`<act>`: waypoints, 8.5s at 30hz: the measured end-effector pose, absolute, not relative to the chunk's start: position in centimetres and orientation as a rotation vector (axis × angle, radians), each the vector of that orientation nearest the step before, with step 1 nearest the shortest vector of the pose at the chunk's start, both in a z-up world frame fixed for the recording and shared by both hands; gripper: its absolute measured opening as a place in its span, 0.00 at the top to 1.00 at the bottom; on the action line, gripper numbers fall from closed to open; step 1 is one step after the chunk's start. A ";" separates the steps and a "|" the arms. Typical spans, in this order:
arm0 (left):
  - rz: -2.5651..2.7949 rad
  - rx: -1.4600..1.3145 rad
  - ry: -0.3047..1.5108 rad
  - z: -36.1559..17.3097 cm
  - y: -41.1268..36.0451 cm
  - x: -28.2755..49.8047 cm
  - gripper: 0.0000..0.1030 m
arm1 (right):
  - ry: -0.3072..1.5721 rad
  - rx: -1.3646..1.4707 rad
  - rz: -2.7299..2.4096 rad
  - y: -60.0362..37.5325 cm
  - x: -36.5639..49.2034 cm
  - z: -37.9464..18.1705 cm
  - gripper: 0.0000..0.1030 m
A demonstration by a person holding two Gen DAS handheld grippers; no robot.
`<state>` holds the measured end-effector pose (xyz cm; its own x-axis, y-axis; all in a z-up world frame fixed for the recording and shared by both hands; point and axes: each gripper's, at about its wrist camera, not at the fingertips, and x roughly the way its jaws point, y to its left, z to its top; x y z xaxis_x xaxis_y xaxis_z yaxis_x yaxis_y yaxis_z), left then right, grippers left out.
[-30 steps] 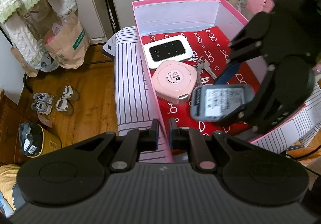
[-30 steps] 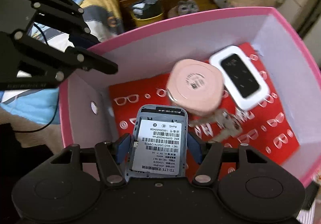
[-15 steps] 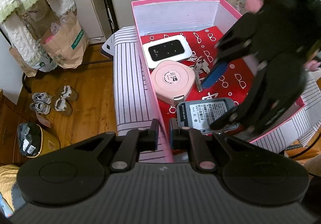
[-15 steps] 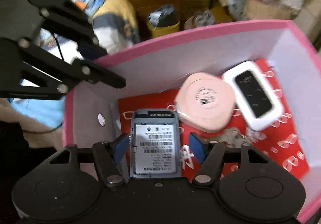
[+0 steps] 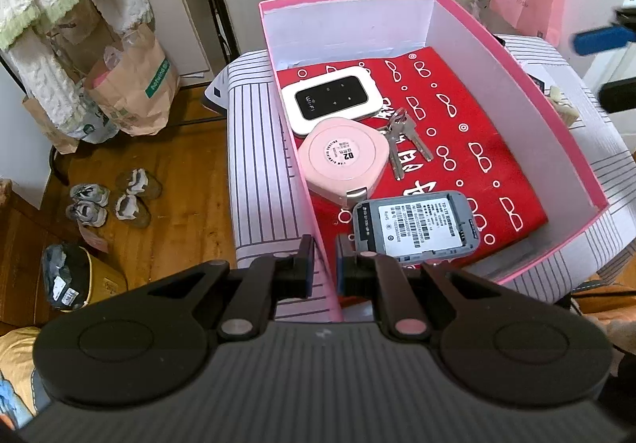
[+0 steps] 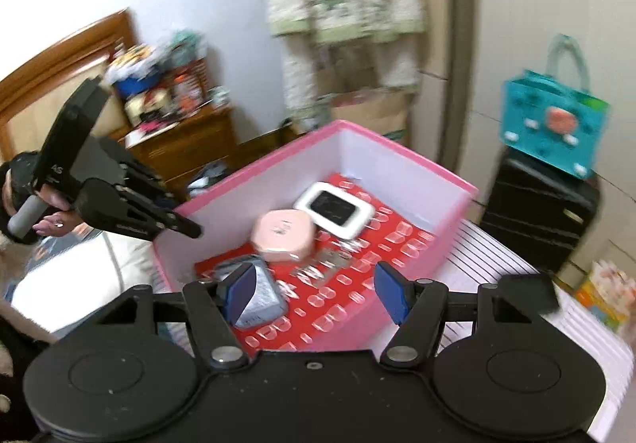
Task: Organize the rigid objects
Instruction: 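Move the right gripper back toward the remaining items on the table, then grasp the cream hair clip with the right gripper, then carry the hair clip into the box and release it beside the router, then return the right gripper to the bed and grasp the yellow star keychain, then carry the star keychain into the box and release it beside the keys, then return the right gripper to the bed and grasp the gold AA battery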
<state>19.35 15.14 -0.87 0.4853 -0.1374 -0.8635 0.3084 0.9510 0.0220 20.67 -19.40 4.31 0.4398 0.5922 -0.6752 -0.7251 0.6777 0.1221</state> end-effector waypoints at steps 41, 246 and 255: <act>-0.239 0.161 1.126 -0.9 14.7 23.5 0.90 | 0.851 0.161 0.234 -30.2 24.3 -11.5 0.18; -0.272 0.001 1.006 -0.9 17.0 20.1 0.86 | 0.730 -0.046 0.575 -26.3 17.1 -2.1 0.53; -0.253 -0.028 1.001 -0.9 16.9 19.7 0.84 | 0.830 0.091 0.309 -30.1 13.1 -9.5 0.54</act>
